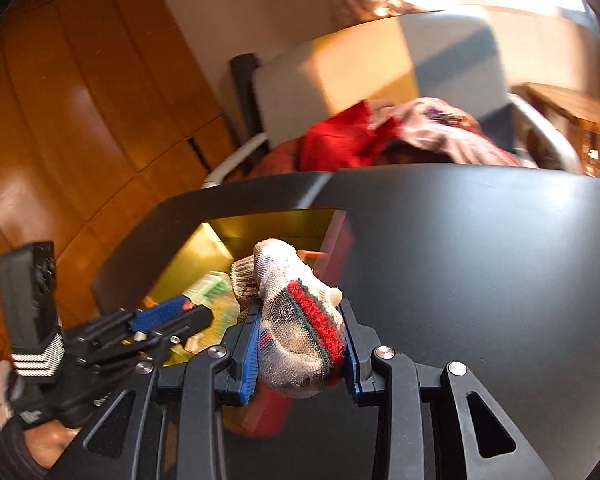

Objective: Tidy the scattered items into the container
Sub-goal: 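Carry the chocolate and sock bundle toward the gold box with both grippers, then lower the chocolate and sock bundle into the gold box, opening both grippers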

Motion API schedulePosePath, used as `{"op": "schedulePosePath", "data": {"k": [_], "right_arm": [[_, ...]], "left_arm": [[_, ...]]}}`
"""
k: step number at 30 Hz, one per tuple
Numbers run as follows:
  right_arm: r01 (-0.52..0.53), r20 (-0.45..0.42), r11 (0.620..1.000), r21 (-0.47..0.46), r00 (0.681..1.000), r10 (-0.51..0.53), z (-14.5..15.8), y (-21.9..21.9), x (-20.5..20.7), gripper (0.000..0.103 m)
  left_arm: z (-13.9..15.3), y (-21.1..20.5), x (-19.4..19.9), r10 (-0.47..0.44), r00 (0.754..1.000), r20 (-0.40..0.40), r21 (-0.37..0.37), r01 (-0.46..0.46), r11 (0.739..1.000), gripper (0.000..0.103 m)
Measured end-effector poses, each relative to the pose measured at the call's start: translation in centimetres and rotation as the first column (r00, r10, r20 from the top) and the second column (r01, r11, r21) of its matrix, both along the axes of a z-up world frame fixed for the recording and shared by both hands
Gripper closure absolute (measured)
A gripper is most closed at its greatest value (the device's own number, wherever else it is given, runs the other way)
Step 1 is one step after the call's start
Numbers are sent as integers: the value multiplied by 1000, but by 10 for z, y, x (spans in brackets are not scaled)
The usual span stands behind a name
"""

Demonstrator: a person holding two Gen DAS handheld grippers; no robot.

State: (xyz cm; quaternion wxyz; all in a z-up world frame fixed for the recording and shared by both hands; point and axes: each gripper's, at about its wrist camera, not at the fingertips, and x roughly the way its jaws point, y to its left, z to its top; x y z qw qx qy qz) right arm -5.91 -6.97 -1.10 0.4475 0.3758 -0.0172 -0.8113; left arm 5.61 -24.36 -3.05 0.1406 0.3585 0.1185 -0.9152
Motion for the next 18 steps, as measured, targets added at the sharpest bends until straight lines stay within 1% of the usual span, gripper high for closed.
{"op": "schedulePosePath", "data": {"k": [4,6,9,12,15,17,18], "right_arm": [[-59,20,998,30,998,59,-4,-53,4,69],[-81,31,996,47,996,80,-8,-75,5,69],[-106,27,990,92,994,104,-14,-103,9,68],[-119,17,982,148,993,118,-23,-121,12,66],[-121,12,978,171,993,121,-28,-127,12,64],[-125,-1,975,186,992,128,-28,-129,15,59],[-128,-8,972,195,991,132,-28,-130,16,59]], "left_arm": [[-8,-39,8,95,995,17,-21,-94,995,68],[-13,-48,9,117,993,27,-44,-116,992,68],[-23,-62,7,142,989,48,-43,-140,989,68],[-32,-68,5,153,986,58,-42,-151,988,67],[-36,-67,5,156,986,62,-40,-154,987,66],[-37,-67,4,156,986,65,-50,-153,987,64],[-37,-67,3,158,985,67,-50,-155,987,63]]}}
